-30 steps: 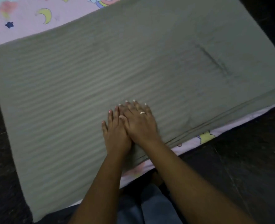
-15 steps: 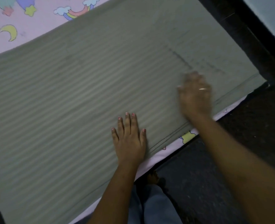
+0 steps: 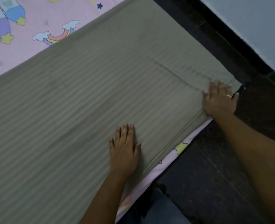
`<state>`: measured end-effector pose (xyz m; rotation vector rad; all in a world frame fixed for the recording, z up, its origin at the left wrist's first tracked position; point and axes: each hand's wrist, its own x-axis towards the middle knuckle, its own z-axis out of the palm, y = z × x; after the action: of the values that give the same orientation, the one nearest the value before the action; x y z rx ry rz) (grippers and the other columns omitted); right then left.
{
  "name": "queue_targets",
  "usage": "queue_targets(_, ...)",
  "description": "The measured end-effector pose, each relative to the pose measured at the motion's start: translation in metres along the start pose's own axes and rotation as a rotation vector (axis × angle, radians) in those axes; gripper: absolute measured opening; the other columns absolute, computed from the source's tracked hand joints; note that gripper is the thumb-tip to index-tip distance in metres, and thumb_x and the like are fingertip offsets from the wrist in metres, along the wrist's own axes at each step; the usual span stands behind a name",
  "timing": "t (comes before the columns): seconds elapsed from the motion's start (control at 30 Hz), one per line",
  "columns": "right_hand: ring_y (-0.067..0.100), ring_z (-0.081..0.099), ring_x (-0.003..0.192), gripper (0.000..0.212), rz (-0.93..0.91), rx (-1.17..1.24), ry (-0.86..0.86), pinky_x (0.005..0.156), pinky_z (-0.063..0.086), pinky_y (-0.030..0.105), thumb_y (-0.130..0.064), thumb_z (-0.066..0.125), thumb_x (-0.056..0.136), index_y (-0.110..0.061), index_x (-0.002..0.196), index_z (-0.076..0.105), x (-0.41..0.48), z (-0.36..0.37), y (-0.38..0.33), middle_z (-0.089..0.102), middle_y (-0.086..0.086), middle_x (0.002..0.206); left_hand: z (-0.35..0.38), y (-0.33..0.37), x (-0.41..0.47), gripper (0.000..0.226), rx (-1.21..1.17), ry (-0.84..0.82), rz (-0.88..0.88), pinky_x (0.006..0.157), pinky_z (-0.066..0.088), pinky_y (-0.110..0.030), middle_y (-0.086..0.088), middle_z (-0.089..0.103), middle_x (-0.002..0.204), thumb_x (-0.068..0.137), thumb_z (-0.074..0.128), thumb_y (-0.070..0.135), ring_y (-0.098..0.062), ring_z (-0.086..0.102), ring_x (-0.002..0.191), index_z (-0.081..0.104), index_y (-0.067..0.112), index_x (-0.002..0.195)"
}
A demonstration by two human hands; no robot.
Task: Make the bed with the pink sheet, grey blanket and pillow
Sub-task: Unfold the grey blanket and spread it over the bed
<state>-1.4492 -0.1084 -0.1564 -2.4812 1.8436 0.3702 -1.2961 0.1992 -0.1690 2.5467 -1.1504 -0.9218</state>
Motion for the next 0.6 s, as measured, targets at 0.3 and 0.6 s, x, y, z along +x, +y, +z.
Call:
queue_targets(0.3,0.022,0.038,0.137,0.054,-0.821,0.037,-0.050,0.110,0.028,0.048,-0.048,0.026,0.095,-0.030,0.143,0.039,-0.085,0.037,-0.135,0.040,-0.002,0.149,-0.023,0.019,0.068,0.066,-0.064,0.003,0.013,0.116,0.000,-0.044,0.004,-0.004,0.160,0.099,0.038,0.033,-0.015,-0.006,0.146,-0.001,0.022,0.151)
queue_targets(0.6,0.035,0.011,0.145,0.059,-0.019,0.006,-0.072,0.115,0.010,0.053,-0.052,0.013,0.098,-0.029,0.152,0.010,0.057,-0.002,0.031,0.011,0.008,0.159,-0.035,0.035,0.098,0.064,0.039,-0.027,0.049,0.115,-0.003,-0.048,0.004,-0.010,0.159,0.100,0.033,0.037,-0.016,-0.012,0.146,-0.003,0.024,0.151)
